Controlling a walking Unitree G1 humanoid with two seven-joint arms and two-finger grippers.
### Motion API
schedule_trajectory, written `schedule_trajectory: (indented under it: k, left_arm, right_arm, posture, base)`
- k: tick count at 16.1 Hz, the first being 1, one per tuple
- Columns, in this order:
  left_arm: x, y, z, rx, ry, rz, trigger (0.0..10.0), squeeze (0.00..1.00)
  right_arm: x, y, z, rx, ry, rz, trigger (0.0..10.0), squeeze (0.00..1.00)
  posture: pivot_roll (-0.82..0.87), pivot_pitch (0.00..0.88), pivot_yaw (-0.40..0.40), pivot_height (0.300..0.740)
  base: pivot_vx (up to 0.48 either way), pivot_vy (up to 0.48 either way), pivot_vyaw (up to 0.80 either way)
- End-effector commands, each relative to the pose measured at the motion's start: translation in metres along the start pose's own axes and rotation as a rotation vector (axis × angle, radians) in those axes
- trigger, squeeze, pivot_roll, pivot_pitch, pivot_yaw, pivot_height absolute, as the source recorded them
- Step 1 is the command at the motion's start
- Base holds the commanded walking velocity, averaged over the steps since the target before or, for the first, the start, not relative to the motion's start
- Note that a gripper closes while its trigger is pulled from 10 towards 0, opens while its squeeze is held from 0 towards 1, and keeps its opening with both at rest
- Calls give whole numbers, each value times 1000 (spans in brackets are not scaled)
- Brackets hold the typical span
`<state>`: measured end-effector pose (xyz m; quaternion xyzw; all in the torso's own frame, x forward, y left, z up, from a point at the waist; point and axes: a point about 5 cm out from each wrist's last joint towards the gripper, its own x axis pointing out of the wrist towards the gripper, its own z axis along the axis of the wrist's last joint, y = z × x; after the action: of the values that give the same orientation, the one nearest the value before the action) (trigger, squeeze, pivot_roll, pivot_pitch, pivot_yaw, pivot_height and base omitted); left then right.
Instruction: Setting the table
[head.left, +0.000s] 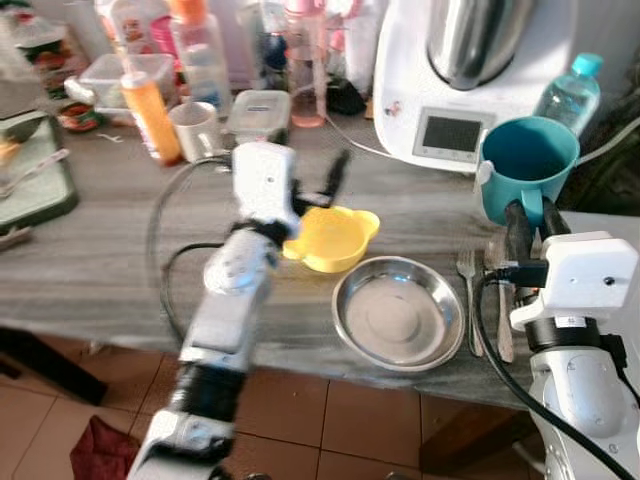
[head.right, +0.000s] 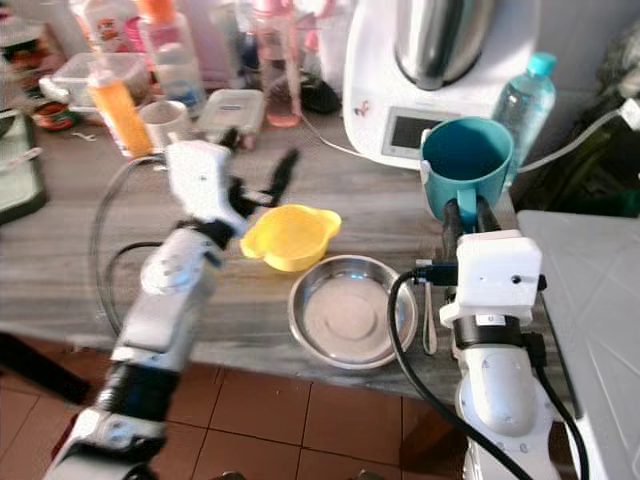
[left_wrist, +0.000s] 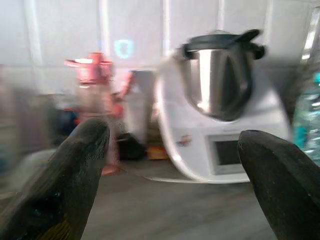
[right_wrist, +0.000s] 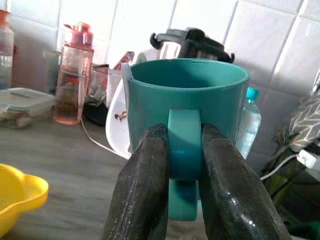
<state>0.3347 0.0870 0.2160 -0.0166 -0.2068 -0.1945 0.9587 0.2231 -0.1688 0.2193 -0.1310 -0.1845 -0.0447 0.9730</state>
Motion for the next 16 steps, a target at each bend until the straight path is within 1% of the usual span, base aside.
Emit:
schedule_trajectory:
  k: [1, 4, 5, 6, 7, 8, 9, 10, 11, 12, 13, 14, 15, 16]
  left_arm:
    - [-7, 3, -2, 25, 19, -21, 10000, 0]
    - [-21, 17, -6, 77, 61, -40, 10000, 0]
    - [-35, 28, -11, 113, 103, -49, 10000, 0]
    - [-45, 32, -13, 122, 132, -66, 10000, 0]
    - [-52, 34, -14, 118, 151, -95, 10000, 0]
    - [-58, 33, -13, 86, 173, -153, 10000, 0]
    - [-58, 31, -11, 57, 182, -211, 10000, 0]
    - [-56, 32, -5, 49, 178, -255, 10000, 0]
    - [-54, 35, -2, 51, 178, -261, 10000, 0]
    - [-51, 41, 2, 42, 183, -263, 10000, 0]
    - [-51, 42, 3, 28, 190, -271, 10000, 0]
    - [-49, 39, 6, 12, 201, -323, 10000, 0]
    - [-47, 34, 9, -21, 214, -379, 10000, 0]
    - [-47, 33, 10, -25, 212, -396, 10000, 0]
  right_arm:
    - [-1, -3, 8, -1, -36, -9, 10000, 0]
    - [0, -5, 8, 13, -35, -8, 10000, 0]
    - [2, -9, 7, 58, -23, -25, 10000, 0]
    - [3, -11, 8, 62, -25, -24, 10000, 0]
    - [5, -14, 9, 61, -27, -18, 10000, 0]
    - [7, -18, 8, 61, -24, -10, 10000, 0]
    - [9, -22, 6, 57, -22, -7, 10000, 0]
    - [11, -26, 5, 58, -17, -5, 10000, 0]
    - [12, -27, 5, 56, -15, -3, 10000, 0]
    - [13, -29, 5, 56, -14, 5, 10000, 0]
    - [14, -29, 5, 56, -13, 10, 10000, 0]
    - [15, -30, 4, 66, -6, 20, 10000, 0]
    - [16, -30, 2, 76, 0, 23, 10000, 0]
    - [16, -31, 2, 81, 2, 21, 10000, 0]
  posture:
    - [-23, 118, 8, 714]
    - [-9, 122, 9, 714]
    - [0, 128, 8, 714]
    - [7, 137, 9, 714]
    - [12, 142, 10, 714]
    - [23, 150, 8, 714]
    - [27, 153, 6, 714]
    - [34, 158, 2, 714]
    - [37, 160, 2, 714]
    - [39, 162, 2, 714]
    - [40, 164, 0, 714]
    - [42, 164, -1, 714]
    - [42, 165, -3, 714]
    - [42, 165, -3, 714]
  base:
    - [0, 0, 0]
    - [0, 0, 0]
    - [0, 0, 0]
    - [0, 0, 0]
    - [0, 0, 0]
    - [0, 0, 0]
    - [0, 0, 0]
    - [0, 0, 0]
    - [0, 0, 0]
    - [0, 0, 0]
    - [0, 0, 0]
    - [0, 0, 0]
    - [0, 0, 0]
    - [0, 0, 0]
